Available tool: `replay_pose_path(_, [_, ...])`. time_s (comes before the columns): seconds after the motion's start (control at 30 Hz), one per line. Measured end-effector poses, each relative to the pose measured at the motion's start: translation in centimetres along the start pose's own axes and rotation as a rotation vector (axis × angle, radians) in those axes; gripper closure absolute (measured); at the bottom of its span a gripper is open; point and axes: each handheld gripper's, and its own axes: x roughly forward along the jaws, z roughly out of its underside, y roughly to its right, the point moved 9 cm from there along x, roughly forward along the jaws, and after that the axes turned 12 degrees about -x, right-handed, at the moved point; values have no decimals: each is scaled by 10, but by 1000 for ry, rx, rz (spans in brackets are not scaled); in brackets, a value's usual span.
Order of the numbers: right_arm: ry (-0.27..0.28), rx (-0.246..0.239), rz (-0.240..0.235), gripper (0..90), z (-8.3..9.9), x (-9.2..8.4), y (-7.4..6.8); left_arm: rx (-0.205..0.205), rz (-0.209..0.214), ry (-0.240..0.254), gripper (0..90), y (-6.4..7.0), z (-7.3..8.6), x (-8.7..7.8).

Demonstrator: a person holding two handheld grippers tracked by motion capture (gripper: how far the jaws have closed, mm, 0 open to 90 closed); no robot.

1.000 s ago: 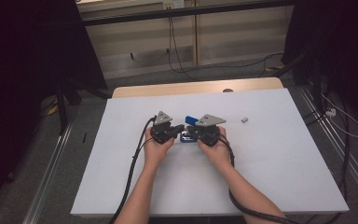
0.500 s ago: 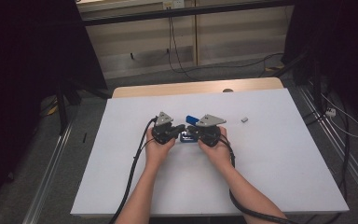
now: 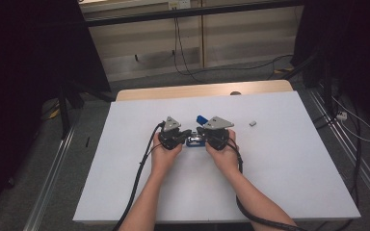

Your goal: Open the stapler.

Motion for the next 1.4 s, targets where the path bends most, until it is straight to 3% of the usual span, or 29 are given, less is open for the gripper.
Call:
replay_pose_path(0.23, [-22, -25, 61, 900, 0, -7, 9, 7, 1, -23, 900, 0, 0, 0])
replay_pose_path(0.4, [-30, 5, 102, 900, -2, -11, 20, 5, -3, -23, 900, 1, -1, 0])
replay_pose_path(0.57, [-47, 6, 142, 900, 2, -18, 33, -2, 4, -24, 900, 1, 0, 0])
replay_pose_path(1.07, [-92, 35, 162, 900, 28, -29, 52, -8, 6, -26, 900, 0, 0, 0])
replay_pose_path(1.1, [-96, 43, 175, 900, 33, -30, 56, -9, 6, -25, 900, 0, 0, 0])
replay_pose_path(1.13, [-106, 87, 170, 900, 43, -32, 63, -11, 8, -25, 900, 0, 0, 0])
replay_pose_path(1.23, [-93, 118, 174, 900, 55, -37, 71, -12, 8, -25, 900, 0, 0, 0])
replay_pose_path(1.4, [-86, 110, 167, 900, 56, -39, 73, -13, 5, -26, 900, 0, 0, 0])
